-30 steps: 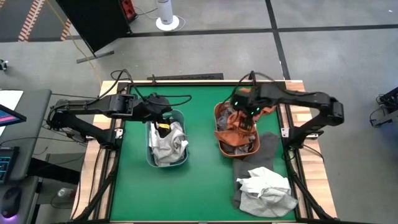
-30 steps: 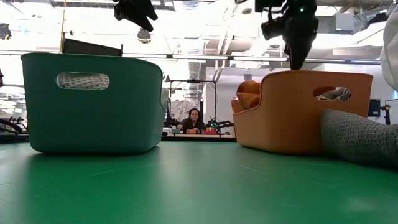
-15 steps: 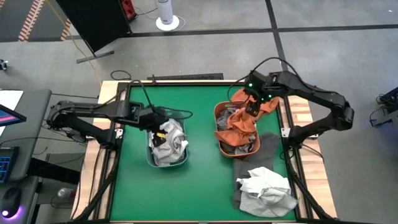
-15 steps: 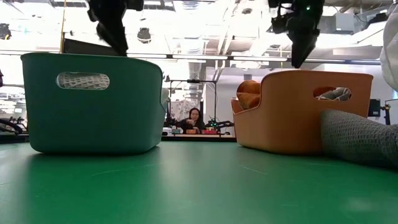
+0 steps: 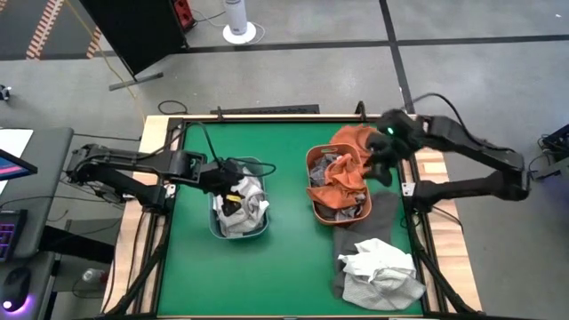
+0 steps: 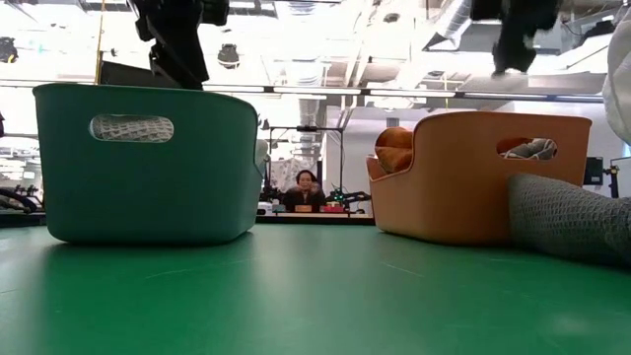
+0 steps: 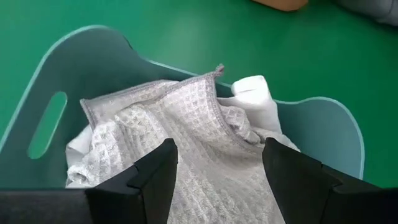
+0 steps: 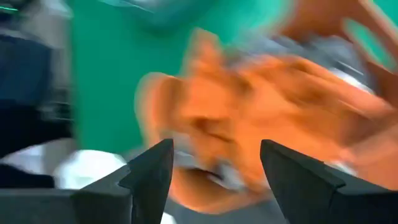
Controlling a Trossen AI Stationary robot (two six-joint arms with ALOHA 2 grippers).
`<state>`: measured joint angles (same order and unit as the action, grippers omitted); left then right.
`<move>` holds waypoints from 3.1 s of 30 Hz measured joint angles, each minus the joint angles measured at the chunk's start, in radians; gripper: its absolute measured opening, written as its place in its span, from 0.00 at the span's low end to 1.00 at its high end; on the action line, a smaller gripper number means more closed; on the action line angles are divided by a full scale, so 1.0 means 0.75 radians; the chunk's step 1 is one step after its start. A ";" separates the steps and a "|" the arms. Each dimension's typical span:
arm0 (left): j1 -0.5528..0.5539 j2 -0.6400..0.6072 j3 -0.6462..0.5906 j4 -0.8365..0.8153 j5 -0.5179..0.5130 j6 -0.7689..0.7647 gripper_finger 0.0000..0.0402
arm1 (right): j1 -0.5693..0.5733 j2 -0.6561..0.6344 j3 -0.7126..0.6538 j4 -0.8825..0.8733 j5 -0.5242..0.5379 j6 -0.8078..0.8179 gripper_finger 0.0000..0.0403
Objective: Sort towels by color in basket
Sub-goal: Put the white towel into the green bin
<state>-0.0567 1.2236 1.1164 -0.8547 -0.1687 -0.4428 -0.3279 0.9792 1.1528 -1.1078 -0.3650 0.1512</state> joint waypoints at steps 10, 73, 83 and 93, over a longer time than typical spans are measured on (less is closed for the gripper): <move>0.089 0.000 0.001 0.003 -0.059 0.127 0.56 | 0.855 0.099 -0.022 0.253 0.304 0.337 0.70; 0.105 -0.352 0.002 0.777 -0.024 0.188 0.56 | 0.388 0.703 0.563 1.260 0.249 -0.171 0.07; 0.105 -0.355 0.002 0.771 -0.119 0.251 0.56 | 0.354 0.840 0.564 1.213 0.244 -0.168 0.07; 0.105 -0.236 0.002 0.785 0.025 0.275 0.56 | 0.360 0.903 0.681 1.154 0.128 -0.238 0.07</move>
<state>0.0219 1.0468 1.1175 -0.2657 -0.1497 -0.2364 -0.0581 1.6566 1.6634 -0.2421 -0.2692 -0.0273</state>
